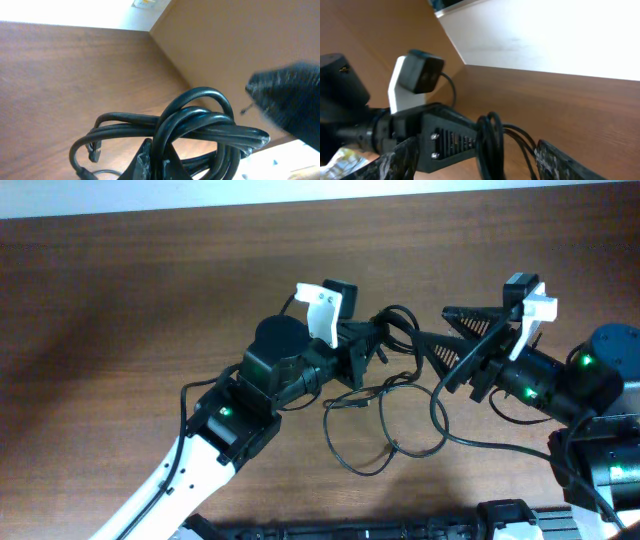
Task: Untangle cables
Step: 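Grasp cable loops with the right gripper beside the left gripper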
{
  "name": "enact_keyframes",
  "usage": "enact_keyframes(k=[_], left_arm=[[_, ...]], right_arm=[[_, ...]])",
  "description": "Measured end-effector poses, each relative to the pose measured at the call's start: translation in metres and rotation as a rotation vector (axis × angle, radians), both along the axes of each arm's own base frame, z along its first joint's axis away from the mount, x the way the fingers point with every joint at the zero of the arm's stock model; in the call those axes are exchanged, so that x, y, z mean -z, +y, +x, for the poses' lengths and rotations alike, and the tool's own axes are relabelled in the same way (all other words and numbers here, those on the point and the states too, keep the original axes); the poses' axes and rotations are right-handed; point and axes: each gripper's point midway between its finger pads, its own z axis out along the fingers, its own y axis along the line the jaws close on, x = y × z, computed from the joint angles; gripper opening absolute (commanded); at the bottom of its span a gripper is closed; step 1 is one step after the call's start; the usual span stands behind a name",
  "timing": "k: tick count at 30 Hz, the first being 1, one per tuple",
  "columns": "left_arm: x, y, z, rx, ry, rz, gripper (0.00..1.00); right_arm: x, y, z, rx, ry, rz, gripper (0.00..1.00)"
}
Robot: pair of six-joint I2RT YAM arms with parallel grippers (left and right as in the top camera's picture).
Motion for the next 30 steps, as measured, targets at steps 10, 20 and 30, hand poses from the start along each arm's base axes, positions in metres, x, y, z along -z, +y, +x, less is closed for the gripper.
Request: enact_keyframes(k=[10, 20, 30], left_arm=[[0.038, 0.025, 0.012, 0.063, -0.387, 0.481, 0.0], [0.016, -0.013, -0.016, 0.126, -0.5, 0.42, 0.0], [0.001, -0.025, -0.023, 0.133, -0.551, 0.365, 0.0]], right_arm=[[0.081, -0.016, -0.026, -0.028, 0.132, -0.335, 0.72], [0.083, -0.015, -0.029, -0.107, 0.001, -0.455, 0.48], [0.082, -0.014, -0.03, -0.116, -0.007, -0.456, 0.06]])
